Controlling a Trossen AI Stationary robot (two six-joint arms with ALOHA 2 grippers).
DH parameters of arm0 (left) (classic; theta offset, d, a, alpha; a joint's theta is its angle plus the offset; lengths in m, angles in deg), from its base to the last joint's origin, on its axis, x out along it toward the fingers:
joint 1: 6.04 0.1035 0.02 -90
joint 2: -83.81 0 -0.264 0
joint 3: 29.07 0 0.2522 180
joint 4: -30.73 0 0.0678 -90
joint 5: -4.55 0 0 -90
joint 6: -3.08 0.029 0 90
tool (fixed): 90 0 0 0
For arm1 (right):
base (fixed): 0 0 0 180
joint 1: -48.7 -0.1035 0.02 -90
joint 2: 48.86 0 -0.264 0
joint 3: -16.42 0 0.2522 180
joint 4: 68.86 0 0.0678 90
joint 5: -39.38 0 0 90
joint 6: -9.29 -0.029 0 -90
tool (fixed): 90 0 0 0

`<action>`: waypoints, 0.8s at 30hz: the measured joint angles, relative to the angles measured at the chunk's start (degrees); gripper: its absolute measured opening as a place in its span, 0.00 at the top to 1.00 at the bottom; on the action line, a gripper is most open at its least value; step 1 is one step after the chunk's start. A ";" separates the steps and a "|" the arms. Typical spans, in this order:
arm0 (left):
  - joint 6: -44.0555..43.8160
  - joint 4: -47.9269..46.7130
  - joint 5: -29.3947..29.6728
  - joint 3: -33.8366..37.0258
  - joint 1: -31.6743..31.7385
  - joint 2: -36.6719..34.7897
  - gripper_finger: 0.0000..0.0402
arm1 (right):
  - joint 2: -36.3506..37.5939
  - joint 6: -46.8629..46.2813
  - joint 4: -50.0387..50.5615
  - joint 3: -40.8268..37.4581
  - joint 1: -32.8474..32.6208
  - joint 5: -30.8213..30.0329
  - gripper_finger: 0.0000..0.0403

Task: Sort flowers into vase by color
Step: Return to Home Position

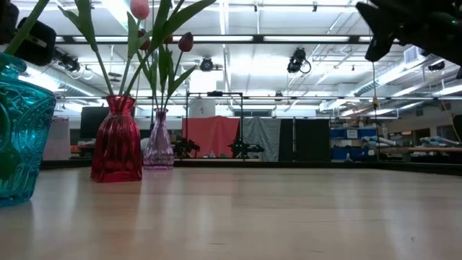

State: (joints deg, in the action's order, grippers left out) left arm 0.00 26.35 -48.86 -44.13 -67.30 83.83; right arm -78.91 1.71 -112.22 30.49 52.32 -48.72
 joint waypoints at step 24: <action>-0.05 2.90 -19.45 0.81 11.80 -0.01 0.93 | 19.57 -1.35 24.74 0.00 0.26 5.10 0.69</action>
State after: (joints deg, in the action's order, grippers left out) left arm -0.05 29.25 -68.31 -43.32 -55.49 83.82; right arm -59.34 0.36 -87.48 30.49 52.58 -43.62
